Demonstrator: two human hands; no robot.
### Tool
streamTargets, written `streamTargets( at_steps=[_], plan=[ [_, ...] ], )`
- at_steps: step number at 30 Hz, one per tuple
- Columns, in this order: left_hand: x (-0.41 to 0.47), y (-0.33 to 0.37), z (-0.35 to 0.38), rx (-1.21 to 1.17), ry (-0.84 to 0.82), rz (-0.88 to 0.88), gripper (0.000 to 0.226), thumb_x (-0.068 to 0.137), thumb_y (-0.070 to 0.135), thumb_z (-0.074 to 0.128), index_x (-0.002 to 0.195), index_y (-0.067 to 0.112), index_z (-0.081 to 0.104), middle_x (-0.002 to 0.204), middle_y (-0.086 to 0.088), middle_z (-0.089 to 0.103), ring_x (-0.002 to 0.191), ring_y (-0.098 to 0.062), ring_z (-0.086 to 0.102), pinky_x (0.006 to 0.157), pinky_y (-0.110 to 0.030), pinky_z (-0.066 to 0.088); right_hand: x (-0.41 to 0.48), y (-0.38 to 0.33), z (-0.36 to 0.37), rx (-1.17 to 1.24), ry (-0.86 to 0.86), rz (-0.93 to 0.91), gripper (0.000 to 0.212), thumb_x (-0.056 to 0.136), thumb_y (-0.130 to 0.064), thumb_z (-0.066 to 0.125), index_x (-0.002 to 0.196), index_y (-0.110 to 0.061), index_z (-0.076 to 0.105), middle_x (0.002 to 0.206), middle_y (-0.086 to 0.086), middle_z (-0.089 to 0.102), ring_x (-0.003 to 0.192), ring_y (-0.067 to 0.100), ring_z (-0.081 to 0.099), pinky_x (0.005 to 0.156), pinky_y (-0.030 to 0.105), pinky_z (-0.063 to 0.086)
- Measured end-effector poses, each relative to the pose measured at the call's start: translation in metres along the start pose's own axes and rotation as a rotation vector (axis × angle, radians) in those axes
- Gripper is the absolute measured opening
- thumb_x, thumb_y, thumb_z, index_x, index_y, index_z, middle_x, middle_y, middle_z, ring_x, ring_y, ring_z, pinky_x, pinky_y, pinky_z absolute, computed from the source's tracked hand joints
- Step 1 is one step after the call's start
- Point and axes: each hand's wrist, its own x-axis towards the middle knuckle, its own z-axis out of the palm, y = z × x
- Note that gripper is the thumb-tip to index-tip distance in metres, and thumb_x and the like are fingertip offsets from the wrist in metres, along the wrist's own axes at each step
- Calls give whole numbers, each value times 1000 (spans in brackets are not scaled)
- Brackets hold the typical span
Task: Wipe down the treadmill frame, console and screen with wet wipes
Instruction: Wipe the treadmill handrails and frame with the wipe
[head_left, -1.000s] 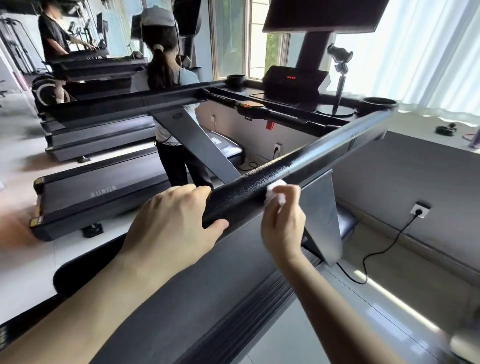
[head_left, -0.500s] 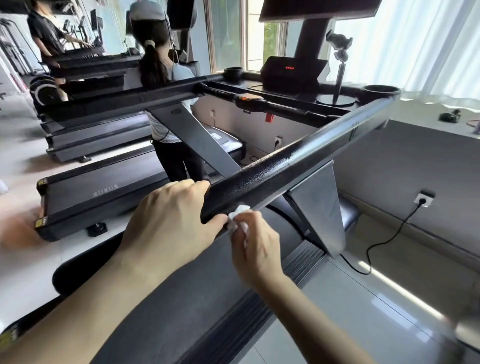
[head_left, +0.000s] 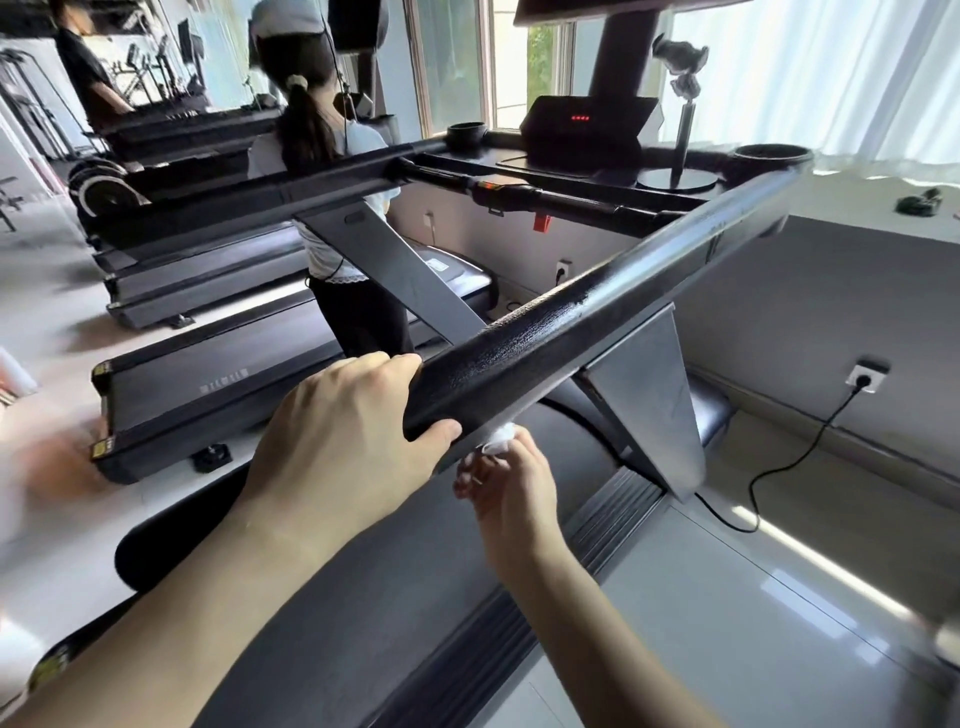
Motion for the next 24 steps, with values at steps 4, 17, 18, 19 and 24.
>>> streamTargets(
  at_steps=[4,17,18,19,24],
  plan=[
    [1,-1,2,12,-1,14,36,84,61,62,91,26,61,79,8,59,80,-23,60,66,-37,48,11,-14,-8,93,38,-10,23,91,2,36,78,-12,49,62,9,51,51,18,46,48,26,40],
    [0,0,0,16,-7,-8,41,83,64,60,98,26,64,86,7,63,85,-26,63,68,-37,48,-41,14,16,-27,-133,164,18,85,8,46,80,-9,50,62,13,55,49,20,46,46,26,39],
    [0,-1,0,20,-6,-9,41,83,64,61,99,26,64,86,7,63,85,-26,63,68,-37,48,-42,13,16,-40,-150,163,17,85,7,46,80,-9,50,63,14,56,50,20,47,47,27,39],
    [0,-1,0,19,-5,-11,41,83,63,62,100,26,64,87,6,64,86,-27,64,69,-38,49,-37,8,14,-38,-138,148,14,84,6,47,81,-8,50,63,14,57,50,20,48,47,27,40],
    [1,-2,1,14,-14,-20,42,83,65,62,100,27,64,88,7,64,86,-25,63,71,-38,52,9,-30,-2,238,100,135,19,92,-3,39,77,-7,50,59,6,51,46,13,44,46,22,38]
  ],
)
